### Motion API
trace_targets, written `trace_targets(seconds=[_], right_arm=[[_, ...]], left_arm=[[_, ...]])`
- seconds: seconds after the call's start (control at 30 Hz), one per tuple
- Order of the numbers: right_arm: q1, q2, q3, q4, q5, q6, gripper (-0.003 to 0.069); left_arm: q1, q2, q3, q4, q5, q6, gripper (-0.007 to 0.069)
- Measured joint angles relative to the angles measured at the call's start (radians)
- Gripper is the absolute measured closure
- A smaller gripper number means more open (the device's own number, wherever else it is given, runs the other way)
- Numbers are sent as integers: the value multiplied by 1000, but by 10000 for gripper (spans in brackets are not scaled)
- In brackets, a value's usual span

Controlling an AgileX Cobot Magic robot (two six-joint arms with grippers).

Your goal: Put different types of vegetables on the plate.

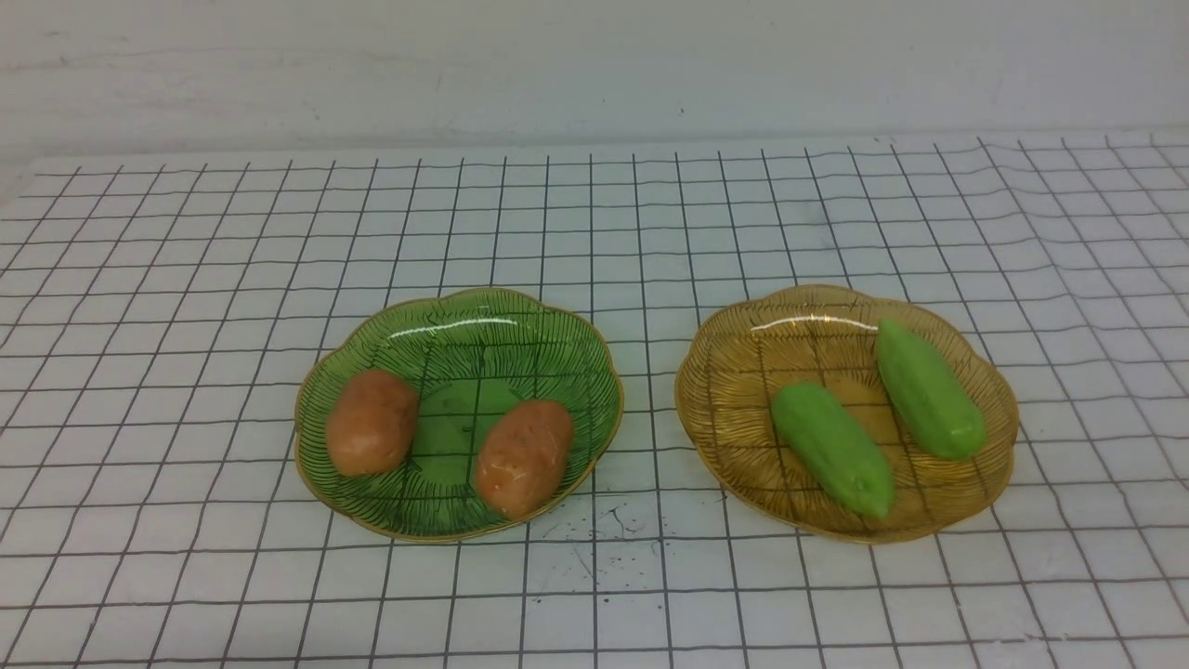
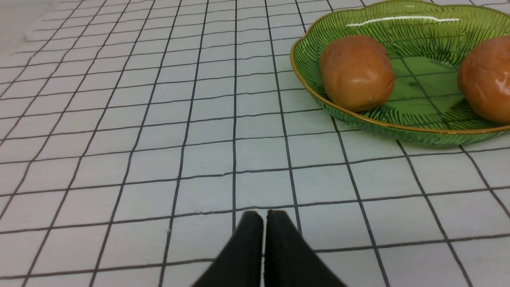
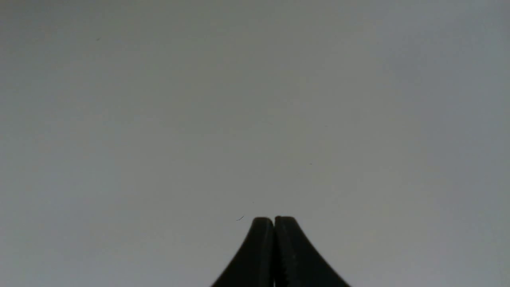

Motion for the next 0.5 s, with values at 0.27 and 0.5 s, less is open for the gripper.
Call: trace_targets(seconds=[0.27,0.5], right_arm=[[0,0,100,-190,22,-55,673],[0,0,174,-473,203,161,673]], left_arm=[[0,0,0,0,0,0,632],[0,0,0,5,0,0,632]])
